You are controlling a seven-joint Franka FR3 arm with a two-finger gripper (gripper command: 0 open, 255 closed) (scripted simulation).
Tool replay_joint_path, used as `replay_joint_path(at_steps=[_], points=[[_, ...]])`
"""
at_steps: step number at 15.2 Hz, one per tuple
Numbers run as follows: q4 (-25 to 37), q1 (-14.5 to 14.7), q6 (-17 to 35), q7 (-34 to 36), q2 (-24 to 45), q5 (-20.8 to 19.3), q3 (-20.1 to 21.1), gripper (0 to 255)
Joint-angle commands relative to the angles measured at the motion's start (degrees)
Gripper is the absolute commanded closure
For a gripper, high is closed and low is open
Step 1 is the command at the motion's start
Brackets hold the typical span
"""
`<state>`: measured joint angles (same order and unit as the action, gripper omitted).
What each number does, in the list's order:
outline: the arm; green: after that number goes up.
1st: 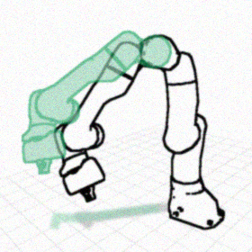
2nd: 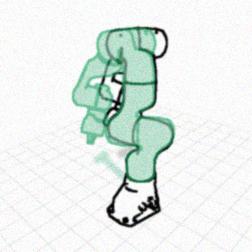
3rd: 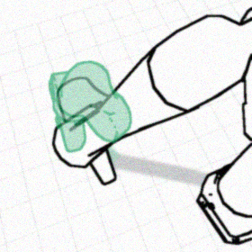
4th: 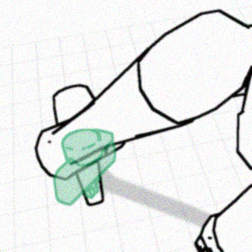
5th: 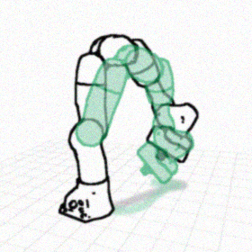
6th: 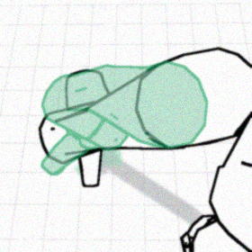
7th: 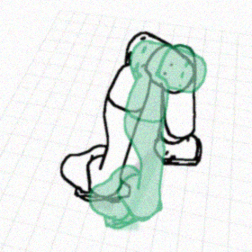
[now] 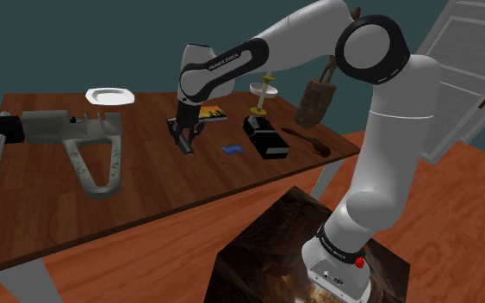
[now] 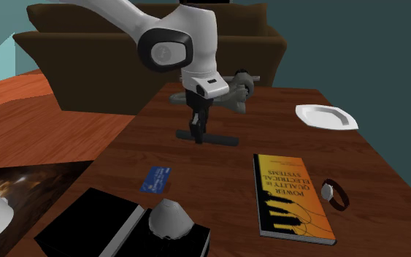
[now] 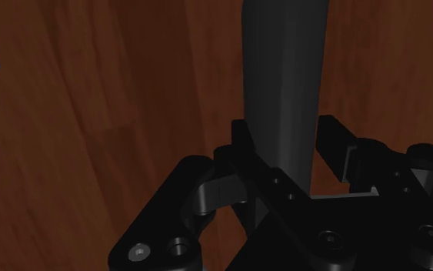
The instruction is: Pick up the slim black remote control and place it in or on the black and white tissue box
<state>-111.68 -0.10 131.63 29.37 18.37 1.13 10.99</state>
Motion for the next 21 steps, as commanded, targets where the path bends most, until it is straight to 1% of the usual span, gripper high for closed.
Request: replay_joint_path(at_steps=[1, 11, 21], points=[[0.53, -0.06, -1.18, -0.04, -0.6, 0.12, 0.05, 255], [3.59, -0.32, -7.89, -0.1, -4.31, 0.76, 0.29, 255], [7.92, -0.48, -14.87, -0.01, -6.99, 1.18, 0.4, 255]])
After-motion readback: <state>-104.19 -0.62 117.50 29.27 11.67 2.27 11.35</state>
